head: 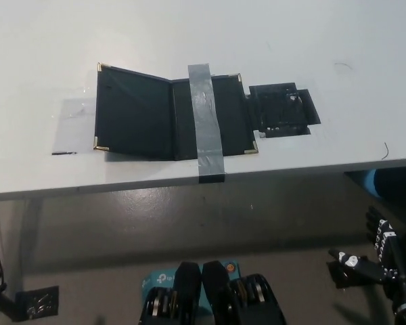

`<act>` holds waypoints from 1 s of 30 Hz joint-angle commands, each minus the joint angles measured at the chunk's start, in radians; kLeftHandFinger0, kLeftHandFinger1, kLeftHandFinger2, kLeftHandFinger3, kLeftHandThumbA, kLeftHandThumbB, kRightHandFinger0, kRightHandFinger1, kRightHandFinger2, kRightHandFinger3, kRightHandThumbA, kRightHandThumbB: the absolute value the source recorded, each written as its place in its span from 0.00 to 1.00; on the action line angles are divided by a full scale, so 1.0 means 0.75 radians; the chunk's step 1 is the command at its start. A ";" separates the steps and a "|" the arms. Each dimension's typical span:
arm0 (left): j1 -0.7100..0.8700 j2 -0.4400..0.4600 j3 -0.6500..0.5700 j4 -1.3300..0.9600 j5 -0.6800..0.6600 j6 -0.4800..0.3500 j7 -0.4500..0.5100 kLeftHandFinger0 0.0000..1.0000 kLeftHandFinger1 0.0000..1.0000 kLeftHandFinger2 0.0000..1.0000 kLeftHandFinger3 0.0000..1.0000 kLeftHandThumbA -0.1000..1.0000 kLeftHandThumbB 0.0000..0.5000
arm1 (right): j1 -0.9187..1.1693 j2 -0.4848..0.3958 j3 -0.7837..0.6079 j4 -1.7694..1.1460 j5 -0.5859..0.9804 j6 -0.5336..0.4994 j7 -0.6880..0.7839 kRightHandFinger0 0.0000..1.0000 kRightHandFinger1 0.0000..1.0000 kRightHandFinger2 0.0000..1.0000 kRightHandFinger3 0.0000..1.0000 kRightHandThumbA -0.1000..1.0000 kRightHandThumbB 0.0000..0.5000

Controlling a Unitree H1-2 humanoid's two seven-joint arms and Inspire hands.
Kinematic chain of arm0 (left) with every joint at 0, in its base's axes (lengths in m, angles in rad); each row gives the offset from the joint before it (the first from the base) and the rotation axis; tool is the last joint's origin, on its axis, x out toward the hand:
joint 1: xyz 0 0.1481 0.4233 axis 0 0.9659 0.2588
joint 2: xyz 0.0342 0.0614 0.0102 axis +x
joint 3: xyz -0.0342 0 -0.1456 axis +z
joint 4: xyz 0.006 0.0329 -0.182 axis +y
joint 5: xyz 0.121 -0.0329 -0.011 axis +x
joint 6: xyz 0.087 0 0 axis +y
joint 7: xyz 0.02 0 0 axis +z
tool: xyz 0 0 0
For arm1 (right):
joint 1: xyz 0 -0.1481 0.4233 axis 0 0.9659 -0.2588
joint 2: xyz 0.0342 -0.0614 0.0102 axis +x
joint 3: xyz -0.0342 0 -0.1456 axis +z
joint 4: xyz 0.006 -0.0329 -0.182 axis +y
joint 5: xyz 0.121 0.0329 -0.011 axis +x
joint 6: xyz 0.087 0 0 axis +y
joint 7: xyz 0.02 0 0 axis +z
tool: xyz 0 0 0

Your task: The robot uses its left hand to push the cover of the diary kept in the middle of the desk towards the right to close it

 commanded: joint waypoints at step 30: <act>-0.573 0.224 -0.160 -0.543 -0.306 0.427 -0.022 1.00 1.00 1.00 1.00 1.00 0.48 | -0.033 -0.025 0.002 -0.037 0.009 -0.016 0.034 1.00 1.00 1.00 1.00 1.00 1.00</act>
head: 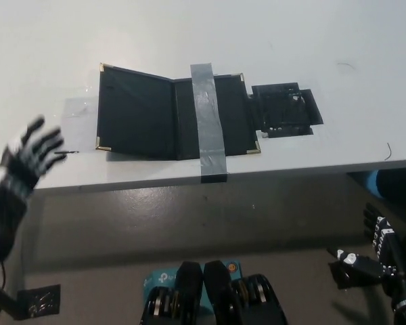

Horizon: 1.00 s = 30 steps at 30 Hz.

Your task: The robot uses its left hand to push the cover of the diary kept in the middle of the desk towards the right to close it

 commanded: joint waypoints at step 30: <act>-0.484 -0.383 0.292 0.972 -0.009 0.044 0.303 1.00 1.00 1.00 1.00 1.00 0.39 | -0.021 -0.030 0.000 -0.037 -0.003 -0.016 0.021 0.98 1.00 1.00 1.00 1.00 1.00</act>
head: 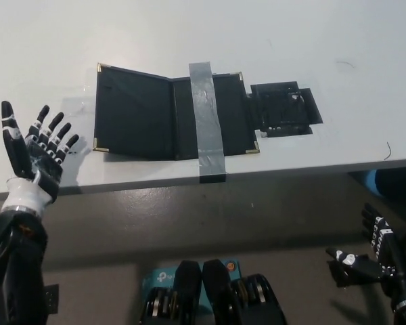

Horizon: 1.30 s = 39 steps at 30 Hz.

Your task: The robot uses its left hand to push the cover of the diary kept in the middle of the desk towards the right to close it

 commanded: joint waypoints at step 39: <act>-0.170 -0.180 -0.018 0.390 -0.024 -0.155 0.097 1.00 1.00 1.00 1.00 1.00 0.41 | -0.024 -0.026 0.001 -0.077 0.023 0.021 0.036 0.98 1.00 1.00 1.00 1.00 1.00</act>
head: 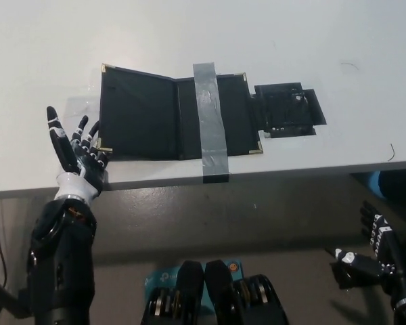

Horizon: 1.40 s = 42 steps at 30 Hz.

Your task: The robot uses its left hand to push the cover of the diary kept in the middle of the desk towards the right to close it

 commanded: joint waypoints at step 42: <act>-0.175 -0.029 -0.949 0.165 0.629 -0.112 -0.072 1.00 1.00 1.00 1.00 1.00 0.49 | -0.039 -0.029 0.060 -0.063 -0.008 0.023 0.038 0.97 1.00 1.00 1.00 1.00 1.00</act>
